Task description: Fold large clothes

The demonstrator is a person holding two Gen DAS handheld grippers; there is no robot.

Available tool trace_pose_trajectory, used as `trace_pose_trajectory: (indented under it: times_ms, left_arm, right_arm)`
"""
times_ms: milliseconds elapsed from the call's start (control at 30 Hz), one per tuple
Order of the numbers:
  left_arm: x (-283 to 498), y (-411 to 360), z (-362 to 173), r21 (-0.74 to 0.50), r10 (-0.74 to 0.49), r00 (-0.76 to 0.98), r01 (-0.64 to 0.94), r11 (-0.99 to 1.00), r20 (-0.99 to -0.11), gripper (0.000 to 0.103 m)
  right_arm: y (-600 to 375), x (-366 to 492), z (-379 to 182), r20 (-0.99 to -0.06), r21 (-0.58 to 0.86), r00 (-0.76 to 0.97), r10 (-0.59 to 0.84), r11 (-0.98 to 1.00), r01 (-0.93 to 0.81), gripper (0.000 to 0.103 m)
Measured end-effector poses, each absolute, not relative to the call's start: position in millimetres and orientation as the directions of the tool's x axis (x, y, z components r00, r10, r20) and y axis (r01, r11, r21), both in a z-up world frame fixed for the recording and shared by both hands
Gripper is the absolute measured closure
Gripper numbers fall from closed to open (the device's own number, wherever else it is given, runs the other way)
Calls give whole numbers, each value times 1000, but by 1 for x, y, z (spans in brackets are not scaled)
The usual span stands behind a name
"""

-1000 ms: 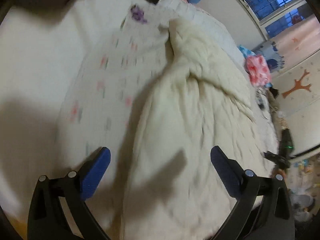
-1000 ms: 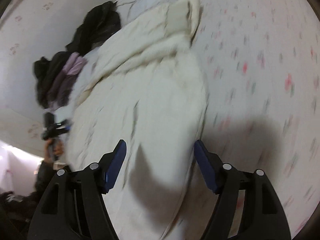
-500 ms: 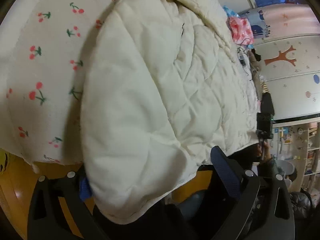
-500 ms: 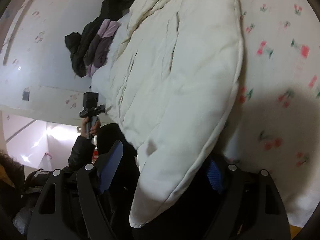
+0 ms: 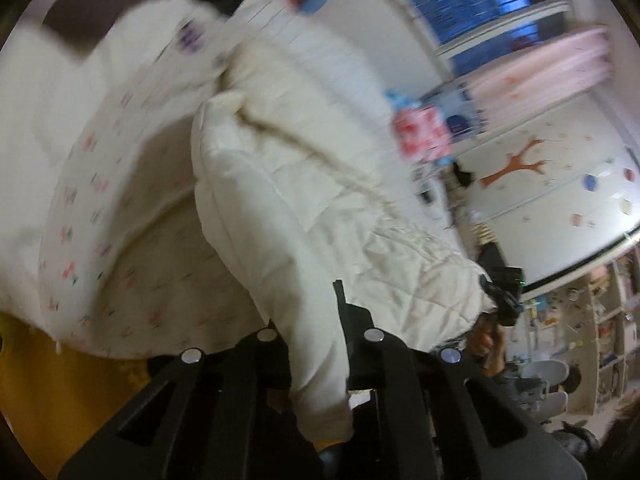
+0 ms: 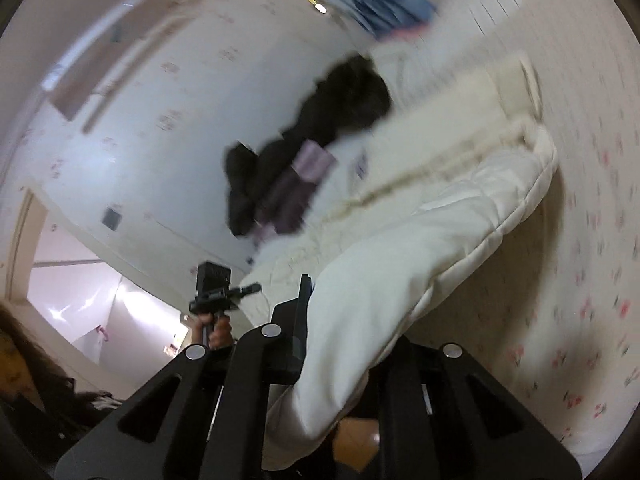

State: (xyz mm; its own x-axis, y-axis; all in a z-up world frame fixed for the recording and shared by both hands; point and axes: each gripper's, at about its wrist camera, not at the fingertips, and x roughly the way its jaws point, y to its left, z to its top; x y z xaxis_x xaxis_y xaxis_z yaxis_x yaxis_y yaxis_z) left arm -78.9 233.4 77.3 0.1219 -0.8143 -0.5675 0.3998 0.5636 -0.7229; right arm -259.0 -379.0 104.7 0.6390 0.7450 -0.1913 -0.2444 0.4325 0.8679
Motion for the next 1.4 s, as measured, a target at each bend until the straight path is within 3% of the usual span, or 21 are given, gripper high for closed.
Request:
trace_pose_trajectory:
  times_ms: [133, 233, 300, 400, 433, 467, 500, 533, 600, 633, 733, 1000, 1133, 1200, 1300, 1400]
  left_arm:
    - [-104, 234, 112, -740, -857, 97, 462, 489, -506, 92]
    - [-136, 237, 115, -731, -863, 26, 519, 443, -504, 91]
    - [-157, 238, 98, -703, -818, -71, 557, 442, -571, 82]
    - [-170, 265, 56, -633, -694, -101, 519, 575, -713, 71]
    - [-167, 283, 45, -627, -672, -90, 469, 622, -735, 71]
    - [-163, 298, 42, -615, -661, -57, 434, 658, -748, 67]
    - [-154, 315, 47, -561, -621, 37, 391, 730, -783, 54]
    - [-148, 320, 54, -529, -598, 100, 366, 765, -795, 46]
    - [-127, 318, 84, -486, -577, 285, 331, 809, -766, 7]
    - [-119, 310, 94, -482, -583, 340, 340, 808, -738, 7]
    - [-88, 245, 110, -455, -619, 418, 431, 779, -665, 7]
    - [-3, 52, 68, -216, -562, 481, 599, 771, -673, 7]
    - [41, 31, 56, -83, -456, 598, 544, 835, -660, 7]
    - [66, 46, 51, -177, -477, 593, 492, 852, -648, 7]
    - [127, 82, 24, -425, -519, 518, 298, 855, -681, 7]
    - [149, 104, 7, -509, -522, 514, 180, 842, -681, 7]
  right_arm:
    - [-396, -287, 139, -150, 852, 664, 733, 437, -290, 92]
    - [-407, -329, 135, -199, 844, 635, 746, 460, -276, 88]
    - [-408, -357, 103, -328, 842, 524, 786, 495, -216, 81]
    - [-437, -392, 46, -543, 793, 470, 696, 609, 15, 77]
    - [-456, -401, 35, -578, 779, 503, 642, 618, 106, 74]
    - [-475, -407, 32, -552, 799, 555, 622, 585, 139, 73]
    - [-486, -406, 35, -518, 816, 599, 611, 562, 133, 64]
    - [-496, -402, 41, -486, 825, 647, 587, 552, 119, 47]
    - [-508, -366, 56, -456, 817, 707, 540, 570, 91, 26]
    - [-508, -338, 60, -433, 821, 720, 543, 567, 66, 20]
    - [-499, -258, 58, -425, 815, 726, 541, 578, 46, 18]
    - [-478, -47, -11, -569, 744, 688, 450, 639, 198, 18]
    - [-491, -8, -36, -571, 757, 690, 444, 611, 232, 18]
    - [-498, -1, -43, -542, 781, 699, 466, 585, 216, 14]
    - [-507, 11, -51, -514, 809, 688, 513, 556, 190, 10]
    - [-512, 14, -51, -480, 828, 680, 554, 542, 143, 8]
